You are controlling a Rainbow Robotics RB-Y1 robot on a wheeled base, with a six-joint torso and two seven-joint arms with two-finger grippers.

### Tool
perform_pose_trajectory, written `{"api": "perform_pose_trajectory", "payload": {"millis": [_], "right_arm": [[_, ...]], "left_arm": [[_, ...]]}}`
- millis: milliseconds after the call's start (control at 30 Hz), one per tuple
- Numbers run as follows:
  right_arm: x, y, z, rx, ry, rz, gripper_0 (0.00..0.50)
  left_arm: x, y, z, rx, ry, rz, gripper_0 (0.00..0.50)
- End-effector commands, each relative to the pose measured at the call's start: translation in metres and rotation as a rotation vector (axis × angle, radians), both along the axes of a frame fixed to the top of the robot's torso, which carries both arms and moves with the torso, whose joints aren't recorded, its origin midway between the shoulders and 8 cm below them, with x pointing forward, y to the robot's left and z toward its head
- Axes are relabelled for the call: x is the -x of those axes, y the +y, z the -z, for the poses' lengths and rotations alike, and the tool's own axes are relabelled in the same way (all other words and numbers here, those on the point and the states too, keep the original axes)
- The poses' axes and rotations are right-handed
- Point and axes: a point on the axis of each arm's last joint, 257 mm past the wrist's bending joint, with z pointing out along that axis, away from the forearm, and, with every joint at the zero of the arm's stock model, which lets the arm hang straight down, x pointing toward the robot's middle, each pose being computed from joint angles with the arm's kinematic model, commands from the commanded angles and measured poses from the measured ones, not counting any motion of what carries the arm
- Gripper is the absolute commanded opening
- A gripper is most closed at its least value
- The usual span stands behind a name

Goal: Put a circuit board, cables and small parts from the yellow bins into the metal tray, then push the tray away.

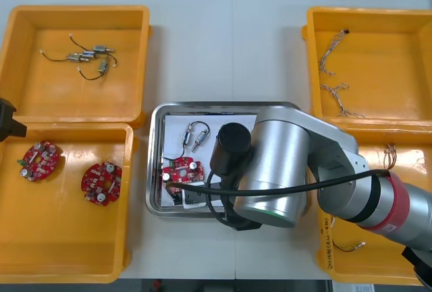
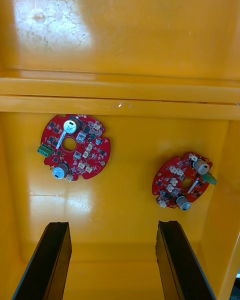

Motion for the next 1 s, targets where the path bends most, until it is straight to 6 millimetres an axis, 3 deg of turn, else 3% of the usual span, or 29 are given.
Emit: {"api": "perform_pose_trajectory", "payload": {"millis": [33, 567, 1000], "right_arm": [[0.019, 0.015, 0.011, -0.028, 0.021, -0.024, 0.5], [0.035, 0.022, 0.042, -0.027, -0.025, 0.009, 0.5], [0.032, 0.028, 0.045, -0.033, -0.082, -0.002, 0.5]], "left_arm": [[0.005, 0.011, -0.011, -0.067, -0.016, 0.048, 0.5], [0.005, 0.011, -0.011, -0.067, -0.016, 0.048, 0.5], [0.005, 0.011, -0.011, -0.067, -0.016, 0.048, 0.5]]}}
